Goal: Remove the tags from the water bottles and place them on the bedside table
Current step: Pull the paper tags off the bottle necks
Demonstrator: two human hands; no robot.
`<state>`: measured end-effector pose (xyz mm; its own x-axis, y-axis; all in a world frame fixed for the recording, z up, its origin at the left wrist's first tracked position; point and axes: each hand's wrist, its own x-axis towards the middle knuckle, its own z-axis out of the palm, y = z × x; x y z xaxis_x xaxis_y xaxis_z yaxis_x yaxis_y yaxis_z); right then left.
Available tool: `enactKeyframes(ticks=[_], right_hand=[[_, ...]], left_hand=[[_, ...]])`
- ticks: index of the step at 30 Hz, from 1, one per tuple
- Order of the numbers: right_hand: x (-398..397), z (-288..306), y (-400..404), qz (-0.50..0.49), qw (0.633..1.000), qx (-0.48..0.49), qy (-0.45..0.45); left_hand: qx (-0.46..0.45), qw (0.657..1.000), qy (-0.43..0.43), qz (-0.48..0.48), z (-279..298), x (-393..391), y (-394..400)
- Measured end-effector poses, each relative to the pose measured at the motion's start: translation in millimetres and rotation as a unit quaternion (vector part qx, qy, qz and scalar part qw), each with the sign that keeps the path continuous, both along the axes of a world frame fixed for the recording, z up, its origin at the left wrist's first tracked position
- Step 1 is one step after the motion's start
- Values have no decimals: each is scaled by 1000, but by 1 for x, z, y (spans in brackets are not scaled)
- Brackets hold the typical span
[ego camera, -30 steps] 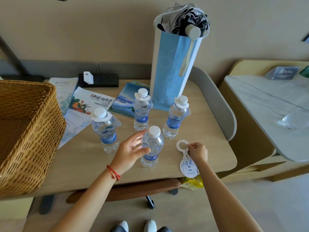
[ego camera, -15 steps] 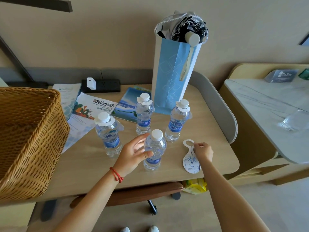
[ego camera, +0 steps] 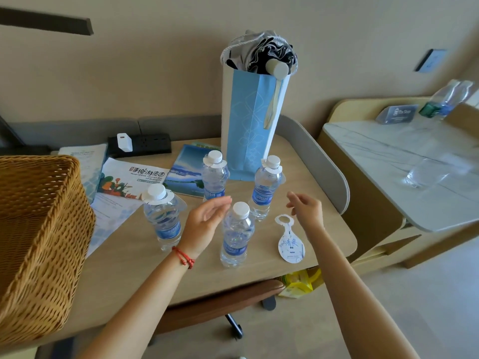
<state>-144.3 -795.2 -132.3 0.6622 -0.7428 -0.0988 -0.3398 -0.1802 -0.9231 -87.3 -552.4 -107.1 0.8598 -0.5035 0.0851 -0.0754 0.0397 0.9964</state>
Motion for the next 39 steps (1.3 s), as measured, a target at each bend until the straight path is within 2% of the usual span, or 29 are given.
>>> enactKeyframes(ticks=[8,20,24,39], right_hand=[[0,47,4,-9,998,1,-60],[38,55,-21,17,998,43,-36],[49,49,-21,51,996,69,-24],[59,47,-24,43,973,209,-85]], left_hand=[[36,996,-49,-70,13,43,-51],[103,993,-6,-54,-14,89,-111],[120,990,-24,-75,-21,94,-123],[75,994,-22,-76,-32,95,-125]])
